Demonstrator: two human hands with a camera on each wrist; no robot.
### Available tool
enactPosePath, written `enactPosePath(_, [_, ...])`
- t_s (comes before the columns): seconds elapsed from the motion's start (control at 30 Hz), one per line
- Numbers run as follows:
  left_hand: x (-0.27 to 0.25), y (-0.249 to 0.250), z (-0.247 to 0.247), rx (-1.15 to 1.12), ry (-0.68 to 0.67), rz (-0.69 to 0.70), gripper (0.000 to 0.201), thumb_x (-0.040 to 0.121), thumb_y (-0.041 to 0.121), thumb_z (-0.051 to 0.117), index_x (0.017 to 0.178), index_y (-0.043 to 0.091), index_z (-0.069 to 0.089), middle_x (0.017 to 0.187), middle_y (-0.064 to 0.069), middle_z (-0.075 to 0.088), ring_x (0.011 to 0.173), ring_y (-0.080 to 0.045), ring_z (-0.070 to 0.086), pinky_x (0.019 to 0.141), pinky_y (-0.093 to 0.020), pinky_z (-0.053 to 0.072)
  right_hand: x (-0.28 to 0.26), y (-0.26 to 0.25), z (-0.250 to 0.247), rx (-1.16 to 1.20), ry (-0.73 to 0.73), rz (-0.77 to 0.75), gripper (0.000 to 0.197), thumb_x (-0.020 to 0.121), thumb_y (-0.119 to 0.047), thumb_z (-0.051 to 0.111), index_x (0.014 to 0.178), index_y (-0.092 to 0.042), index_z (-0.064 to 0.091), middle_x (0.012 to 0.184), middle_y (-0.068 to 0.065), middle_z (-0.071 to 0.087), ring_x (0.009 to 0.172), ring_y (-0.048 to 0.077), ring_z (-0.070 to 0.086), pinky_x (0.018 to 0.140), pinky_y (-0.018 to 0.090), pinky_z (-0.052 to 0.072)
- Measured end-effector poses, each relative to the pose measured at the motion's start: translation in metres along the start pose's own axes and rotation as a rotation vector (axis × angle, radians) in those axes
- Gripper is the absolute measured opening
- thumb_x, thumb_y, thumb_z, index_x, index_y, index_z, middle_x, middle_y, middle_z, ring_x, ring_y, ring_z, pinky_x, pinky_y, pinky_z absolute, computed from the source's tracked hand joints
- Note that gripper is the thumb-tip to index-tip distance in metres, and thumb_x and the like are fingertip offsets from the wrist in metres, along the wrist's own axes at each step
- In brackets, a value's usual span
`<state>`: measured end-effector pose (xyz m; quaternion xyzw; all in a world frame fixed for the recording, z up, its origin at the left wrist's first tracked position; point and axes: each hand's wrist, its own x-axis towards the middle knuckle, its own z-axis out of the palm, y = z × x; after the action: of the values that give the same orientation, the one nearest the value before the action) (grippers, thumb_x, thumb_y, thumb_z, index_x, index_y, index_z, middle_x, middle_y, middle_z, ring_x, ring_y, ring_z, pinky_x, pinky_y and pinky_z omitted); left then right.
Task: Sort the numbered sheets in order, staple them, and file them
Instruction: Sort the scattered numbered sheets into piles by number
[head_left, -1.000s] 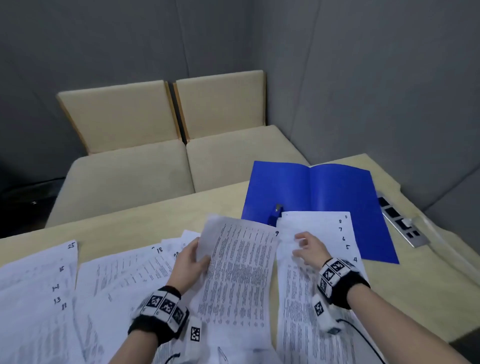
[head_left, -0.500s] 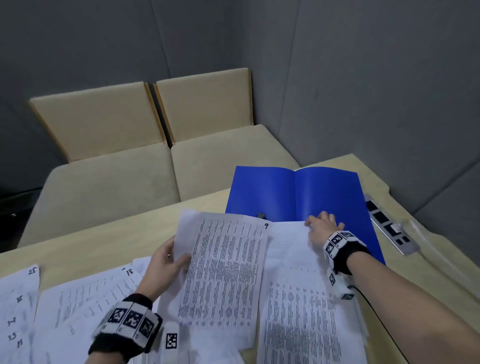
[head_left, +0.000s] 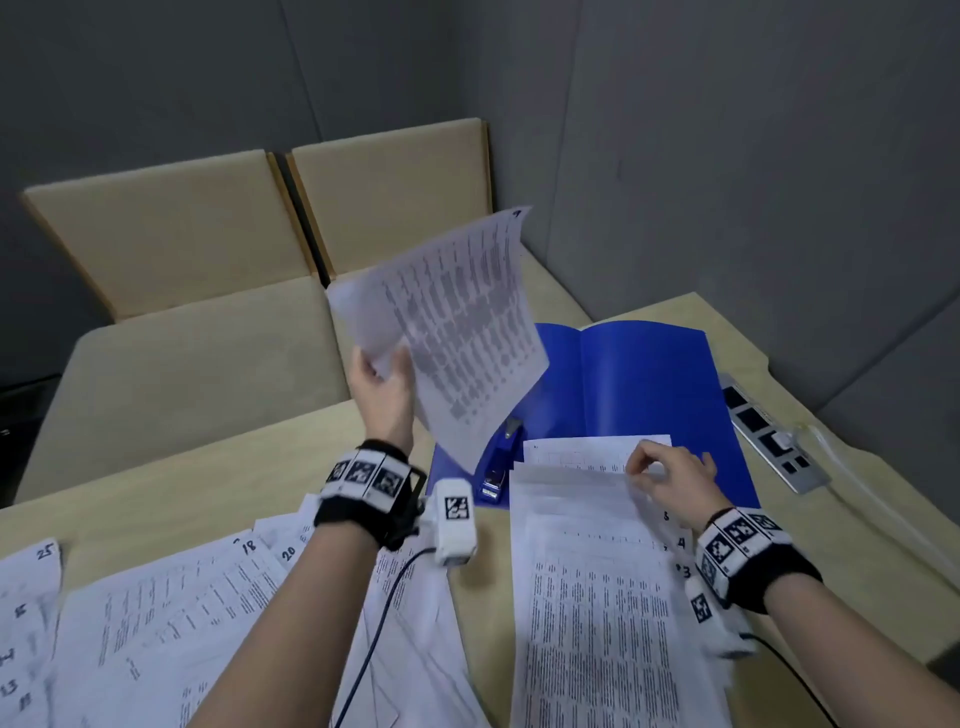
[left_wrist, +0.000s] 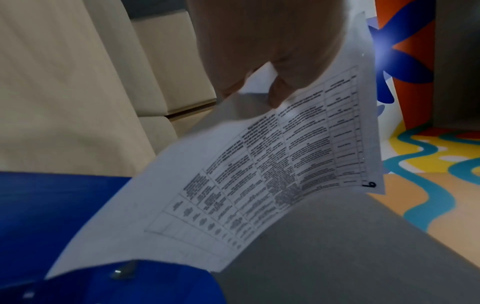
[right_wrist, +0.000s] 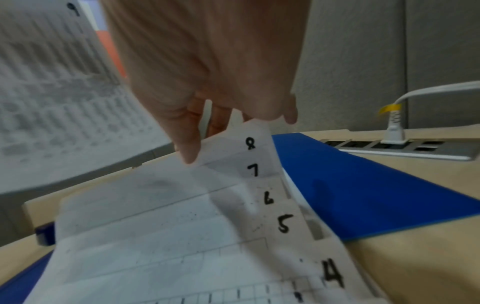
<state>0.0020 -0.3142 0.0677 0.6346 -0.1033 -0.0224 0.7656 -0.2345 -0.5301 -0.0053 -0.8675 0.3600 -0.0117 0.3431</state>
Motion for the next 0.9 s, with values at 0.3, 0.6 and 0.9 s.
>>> enactPosePath(0.3, [0.006, -0.043, 0.047, -0.016, -0.334, -0.212, 0.028, 0.093, 0.003, 0.052, 0.12, 0.007, 0.052, 0.108, -0.006, 0.064, 0.092, -0.018, 0.064, 0.079, -0.031, 0.055, -0.021, 0.014, -0.015, 0.157, -0.009, 0.062, 0.012, 0.078, -0.02, 0.065, 0.074, -0.032, 0.064, 0.083, -0.021, 0.069, 0.1, 0.012, 0.06, 0.1, 0.05, 0.041])
enactPosePath(0.6, [-0.028, -0.09, 0.059, 0.066, -0.577, -0.589, 0.026, 0.093, -0.007, 0.044, 0.115, 0.004, 0.052, 0.107, -0.011, 0.063, 0.091, -0.027, 0.063, 0.077, -0.033, 0.055, -0.017, 0.008, -0.022, 0.193, 0.008, 0.068, 0.021, 0.078, -0.011, 0.063, 0.068, -0.03, 0.062, 0.077, -0.008, 0.068, 0.086, 0.01, 0.062, 0.094, 0.044, 0.046])
enactPosePath(0.9, [-0.065, -0.122, 0.071, 0.512, -0.721, -0.908, 0.017, 0.089, 0.001, 0.05, 0.074, 0.01, 0.051, 0.103, -0.017, 0.056, 0.091, -0.026, 0.055, 0.088, -0.038, 0.051, -0.013, 0.014, -0.008, 0.128, 0.026, 0.182, 0.014, 0.079, -0.013, 0.064, 0.071, -0.023, 0.06, 0.08, -0.002, 0.068, 0.089, 0.016, 0.061, 0.102, 0.046, 0.033])
